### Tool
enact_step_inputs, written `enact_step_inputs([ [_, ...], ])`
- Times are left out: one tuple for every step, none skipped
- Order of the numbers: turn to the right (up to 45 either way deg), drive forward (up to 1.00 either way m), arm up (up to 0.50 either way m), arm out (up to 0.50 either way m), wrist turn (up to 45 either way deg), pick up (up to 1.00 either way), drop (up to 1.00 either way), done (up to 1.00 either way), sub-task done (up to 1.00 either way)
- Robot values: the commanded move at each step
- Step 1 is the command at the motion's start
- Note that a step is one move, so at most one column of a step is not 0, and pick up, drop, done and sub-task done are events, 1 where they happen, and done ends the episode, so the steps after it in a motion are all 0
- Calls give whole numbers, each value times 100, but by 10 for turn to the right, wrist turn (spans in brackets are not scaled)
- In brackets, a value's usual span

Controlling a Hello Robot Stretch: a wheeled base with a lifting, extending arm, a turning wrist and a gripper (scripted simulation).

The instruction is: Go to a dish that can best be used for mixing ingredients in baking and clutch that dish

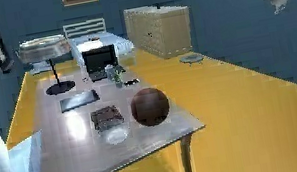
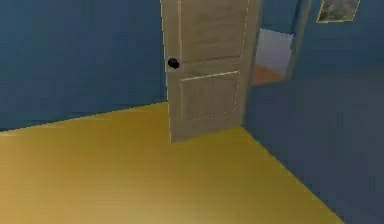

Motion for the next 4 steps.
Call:
enact_step_inputs([
  [450,0,0,0,0,0,0,0,0],
  [210,0,0,0,0,0,0,0,0],
  [0,20,0,0,0,0,0,0,0],
  [-450,0,0,0,0,0,0,0,0],
])
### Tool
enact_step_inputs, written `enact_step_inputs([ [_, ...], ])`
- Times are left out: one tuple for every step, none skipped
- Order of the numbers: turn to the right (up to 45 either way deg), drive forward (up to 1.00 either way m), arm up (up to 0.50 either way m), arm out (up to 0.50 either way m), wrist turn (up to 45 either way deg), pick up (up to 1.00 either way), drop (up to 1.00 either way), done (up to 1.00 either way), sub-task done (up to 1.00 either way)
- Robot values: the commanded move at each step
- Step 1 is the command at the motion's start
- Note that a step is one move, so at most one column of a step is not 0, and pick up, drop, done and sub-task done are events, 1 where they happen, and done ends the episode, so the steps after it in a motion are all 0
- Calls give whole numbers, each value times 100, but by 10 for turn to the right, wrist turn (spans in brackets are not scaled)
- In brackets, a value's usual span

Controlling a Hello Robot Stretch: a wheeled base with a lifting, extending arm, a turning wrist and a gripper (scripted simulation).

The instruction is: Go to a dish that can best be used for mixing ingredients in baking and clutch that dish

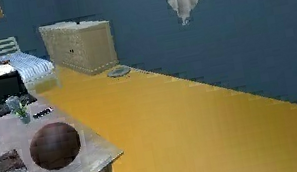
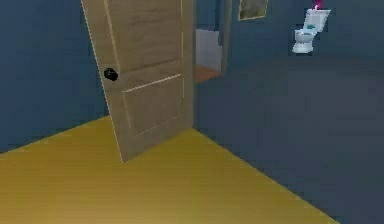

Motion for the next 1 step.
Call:
enact_step_inputs([
  [-450,0,0,0,0,0,0,0,0],
])
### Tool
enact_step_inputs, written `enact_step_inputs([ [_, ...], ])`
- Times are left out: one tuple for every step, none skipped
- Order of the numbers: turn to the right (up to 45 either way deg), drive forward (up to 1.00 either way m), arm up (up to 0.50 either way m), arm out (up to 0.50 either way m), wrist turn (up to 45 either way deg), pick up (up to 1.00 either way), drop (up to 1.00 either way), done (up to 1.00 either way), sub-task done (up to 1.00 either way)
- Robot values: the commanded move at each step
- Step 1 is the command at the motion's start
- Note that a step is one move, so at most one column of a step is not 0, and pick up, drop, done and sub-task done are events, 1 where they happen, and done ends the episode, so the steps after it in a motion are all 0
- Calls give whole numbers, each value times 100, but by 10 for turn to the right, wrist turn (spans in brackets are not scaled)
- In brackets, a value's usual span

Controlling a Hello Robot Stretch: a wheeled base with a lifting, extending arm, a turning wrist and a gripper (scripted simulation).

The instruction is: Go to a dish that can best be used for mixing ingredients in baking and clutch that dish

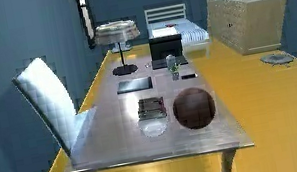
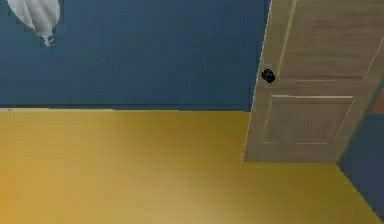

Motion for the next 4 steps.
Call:
enact_step_inputs([
  [-450,0,0,0,0,0,0,0,0],
  [-390,0,0,0,0,0,0,0,0],
  [450,0,0,0,0,0,0,0,0],
  [450,0,0,0,0,0,0,0,0],
])
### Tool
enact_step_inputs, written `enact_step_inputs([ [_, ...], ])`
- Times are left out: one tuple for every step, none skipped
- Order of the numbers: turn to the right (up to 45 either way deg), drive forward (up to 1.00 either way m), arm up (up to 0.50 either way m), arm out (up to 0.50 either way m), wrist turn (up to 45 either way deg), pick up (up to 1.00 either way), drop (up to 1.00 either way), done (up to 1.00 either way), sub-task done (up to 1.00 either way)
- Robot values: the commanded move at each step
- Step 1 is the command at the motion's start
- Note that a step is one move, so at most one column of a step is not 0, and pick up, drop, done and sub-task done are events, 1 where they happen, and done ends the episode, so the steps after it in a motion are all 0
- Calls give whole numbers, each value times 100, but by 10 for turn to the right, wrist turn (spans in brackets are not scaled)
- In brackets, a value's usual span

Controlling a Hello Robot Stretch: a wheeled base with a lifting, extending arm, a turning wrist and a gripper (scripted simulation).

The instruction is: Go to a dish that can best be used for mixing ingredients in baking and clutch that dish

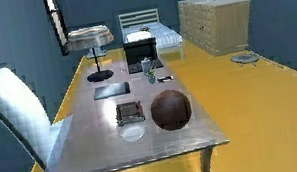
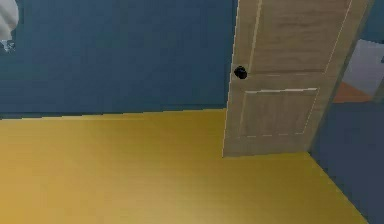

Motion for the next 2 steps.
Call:
enact_step_inputs([
  [0,40,0,0,0,0,0,0,0],
  [-450,0,0,0,0,0,0,0,0],
])
